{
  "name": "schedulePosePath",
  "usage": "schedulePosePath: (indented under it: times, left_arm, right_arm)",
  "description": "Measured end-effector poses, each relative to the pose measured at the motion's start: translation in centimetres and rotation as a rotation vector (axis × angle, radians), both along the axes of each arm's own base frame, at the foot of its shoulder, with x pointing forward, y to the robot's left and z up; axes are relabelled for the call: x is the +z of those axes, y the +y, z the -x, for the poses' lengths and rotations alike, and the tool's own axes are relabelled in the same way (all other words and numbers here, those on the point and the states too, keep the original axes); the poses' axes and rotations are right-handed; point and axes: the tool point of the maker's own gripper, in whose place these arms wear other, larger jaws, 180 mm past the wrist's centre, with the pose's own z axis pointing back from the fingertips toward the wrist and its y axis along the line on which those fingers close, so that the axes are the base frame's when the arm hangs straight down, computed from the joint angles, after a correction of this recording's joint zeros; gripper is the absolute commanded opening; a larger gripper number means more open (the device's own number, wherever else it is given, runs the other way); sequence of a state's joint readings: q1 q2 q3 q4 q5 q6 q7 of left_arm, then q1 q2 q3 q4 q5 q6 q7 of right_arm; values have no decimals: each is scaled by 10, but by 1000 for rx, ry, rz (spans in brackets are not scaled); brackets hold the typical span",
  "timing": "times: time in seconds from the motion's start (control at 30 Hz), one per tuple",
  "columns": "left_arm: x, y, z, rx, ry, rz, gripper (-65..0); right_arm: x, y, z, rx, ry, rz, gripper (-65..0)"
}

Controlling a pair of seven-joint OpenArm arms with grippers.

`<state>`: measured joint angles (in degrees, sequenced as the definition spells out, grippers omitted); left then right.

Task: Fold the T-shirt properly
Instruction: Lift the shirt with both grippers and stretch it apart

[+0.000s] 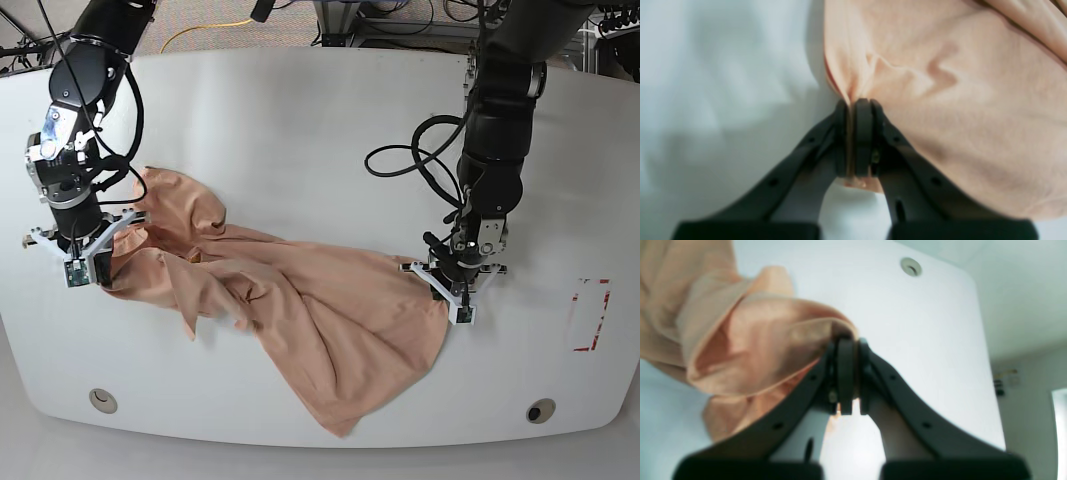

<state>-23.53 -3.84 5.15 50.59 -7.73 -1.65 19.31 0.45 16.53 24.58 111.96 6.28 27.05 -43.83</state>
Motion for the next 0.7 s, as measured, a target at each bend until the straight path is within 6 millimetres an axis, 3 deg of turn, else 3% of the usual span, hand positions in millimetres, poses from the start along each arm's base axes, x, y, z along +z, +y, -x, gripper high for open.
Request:
schedulePosePath:
  times: [0.17,0.3,0.47,0.7]
  left_arm:
    - [20,9,12,-31,34,-36,-650]
    - [66,27,6,-26,-49,-98,-650]
    - [121,29,4,-102,-155,-119,-650]
    - [145,71,19,-54,-121,-165,-650]
  right_arm:
    - [26,4,-18,20,-86,-12,-650]
    - [30,-8,-33,-2,-84,-18,-650]
    - [37,-28,-59,-39,-84,-45,-650]
    - [33,-61,-94,-95,-42,-118,-650]
